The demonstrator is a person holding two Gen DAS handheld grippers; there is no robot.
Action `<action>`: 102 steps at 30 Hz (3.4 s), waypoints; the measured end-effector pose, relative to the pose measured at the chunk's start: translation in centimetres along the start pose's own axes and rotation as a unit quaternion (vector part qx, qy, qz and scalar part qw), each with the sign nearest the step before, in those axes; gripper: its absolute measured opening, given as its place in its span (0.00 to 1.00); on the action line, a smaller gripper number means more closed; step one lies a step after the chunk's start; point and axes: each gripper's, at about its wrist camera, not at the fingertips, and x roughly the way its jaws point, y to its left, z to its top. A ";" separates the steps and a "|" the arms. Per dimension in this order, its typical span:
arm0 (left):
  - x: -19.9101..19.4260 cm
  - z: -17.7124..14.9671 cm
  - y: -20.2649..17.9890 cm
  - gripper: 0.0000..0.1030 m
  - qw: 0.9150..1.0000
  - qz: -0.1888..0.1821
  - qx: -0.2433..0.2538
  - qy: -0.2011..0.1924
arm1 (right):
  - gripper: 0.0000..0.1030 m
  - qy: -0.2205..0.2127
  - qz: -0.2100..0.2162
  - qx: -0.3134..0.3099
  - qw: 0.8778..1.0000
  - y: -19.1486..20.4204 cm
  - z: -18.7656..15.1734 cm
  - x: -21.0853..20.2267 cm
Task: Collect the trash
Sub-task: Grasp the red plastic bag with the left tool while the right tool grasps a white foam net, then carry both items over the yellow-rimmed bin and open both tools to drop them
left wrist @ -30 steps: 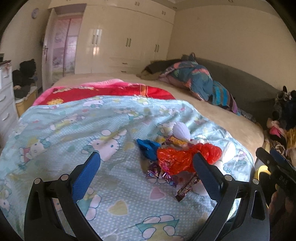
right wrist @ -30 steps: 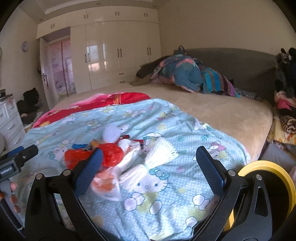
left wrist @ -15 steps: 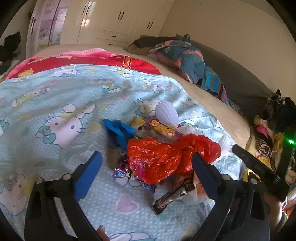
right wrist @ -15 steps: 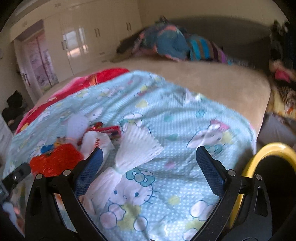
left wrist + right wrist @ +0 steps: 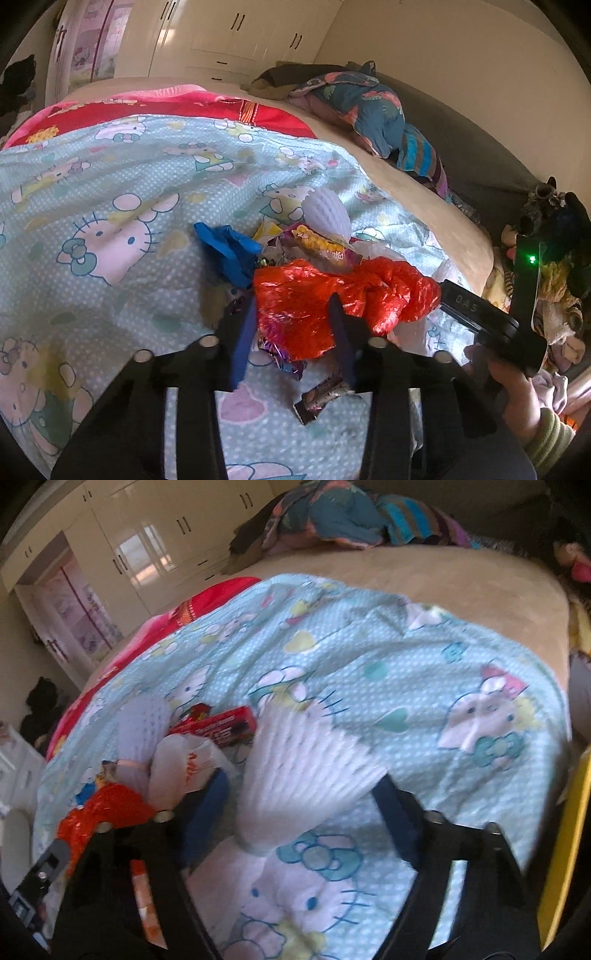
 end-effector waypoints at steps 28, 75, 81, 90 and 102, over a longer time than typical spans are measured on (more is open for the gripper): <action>-8.0 2.9 -7.3 0.02 0.986 -0.116 0.067 -0.102 | 0.20 -0.118 0.017 -0.012 0.993 -2.4 -0.7 -11.4; -3.6 -9.7 -27.7 0.02 0.929 -0.260 0.258 0.050 | 0.20 -0.133 -0.162 0.084 0.974 -23.1 -3.3 -21.7; -1.8 -11.7 -29.2 0.07 0.924 -0.259 0.273 0.072 | 0.35 -0.105 -0.153 0.087 0.979 -24.3 -3.7 -20.7; -1.8 -11.7 -27.6 0.87 0.936 -0.213 0.275 0.043 | 0.58 -0.108 -0.160 0.099 0.976 -24.4 -4.0 -20.4; -4.7 -7.8 -23.7 0.94 0.960 -0.153 0.233 -0.034 | 0.73 -0.158 -0.115 0.043 0.980 -18.7 -3.2 -21.6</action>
